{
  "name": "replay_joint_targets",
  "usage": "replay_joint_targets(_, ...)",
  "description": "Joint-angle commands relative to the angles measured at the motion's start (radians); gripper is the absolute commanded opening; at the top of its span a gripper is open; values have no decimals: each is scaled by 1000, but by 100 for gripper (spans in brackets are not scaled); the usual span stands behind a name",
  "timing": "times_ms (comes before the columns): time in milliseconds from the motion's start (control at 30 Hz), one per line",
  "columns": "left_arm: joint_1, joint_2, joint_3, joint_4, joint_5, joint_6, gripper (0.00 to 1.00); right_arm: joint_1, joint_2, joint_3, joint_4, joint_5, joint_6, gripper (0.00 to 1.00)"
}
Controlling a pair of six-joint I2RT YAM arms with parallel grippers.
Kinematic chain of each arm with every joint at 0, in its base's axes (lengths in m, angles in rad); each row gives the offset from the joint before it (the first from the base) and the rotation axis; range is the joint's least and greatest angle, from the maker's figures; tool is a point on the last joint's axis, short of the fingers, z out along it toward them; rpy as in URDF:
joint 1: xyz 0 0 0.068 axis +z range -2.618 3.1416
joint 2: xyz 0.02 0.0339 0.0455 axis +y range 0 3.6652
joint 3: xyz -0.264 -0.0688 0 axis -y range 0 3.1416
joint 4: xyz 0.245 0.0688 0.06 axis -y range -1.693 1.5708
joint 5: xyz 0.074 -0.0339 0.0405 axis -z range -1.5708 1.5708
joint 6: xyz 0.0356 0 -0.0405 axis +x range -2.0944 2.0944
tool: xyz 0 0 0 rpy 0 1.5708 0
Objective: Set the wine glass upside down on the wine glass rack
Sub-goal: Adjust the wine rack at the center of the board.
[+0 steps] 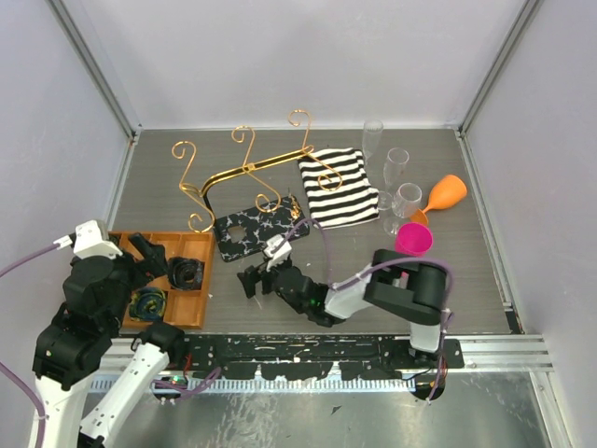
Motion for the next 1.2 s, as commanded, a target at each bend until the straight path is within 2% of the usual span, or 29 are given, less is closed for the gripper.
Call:
replay_joint_targets(0,12,-12,-4,10,1,3,99,6,145,80,520,-39,-142,89)
replay_joint_targets(100,13,-18,-5,11,1,3,100,5,247,149,655,-40,-195,84)
replay_joint_targets(300,13,-16,-4,10,3,3,100,0,369,327,636,-18,-283,83)
replay_joint_targets(667,13,-24,-6,13,10,6,100,-73,500,543,505,-30,-323,70)
replay_joint_targets(1000,14,-20,-7,16,18,10,100,-115,552,636,440,-26,-377,61)
replay_joint_targets(1167,14,-21,-8,16,19,12,99,-138,560,662,385,-62,-394,49)
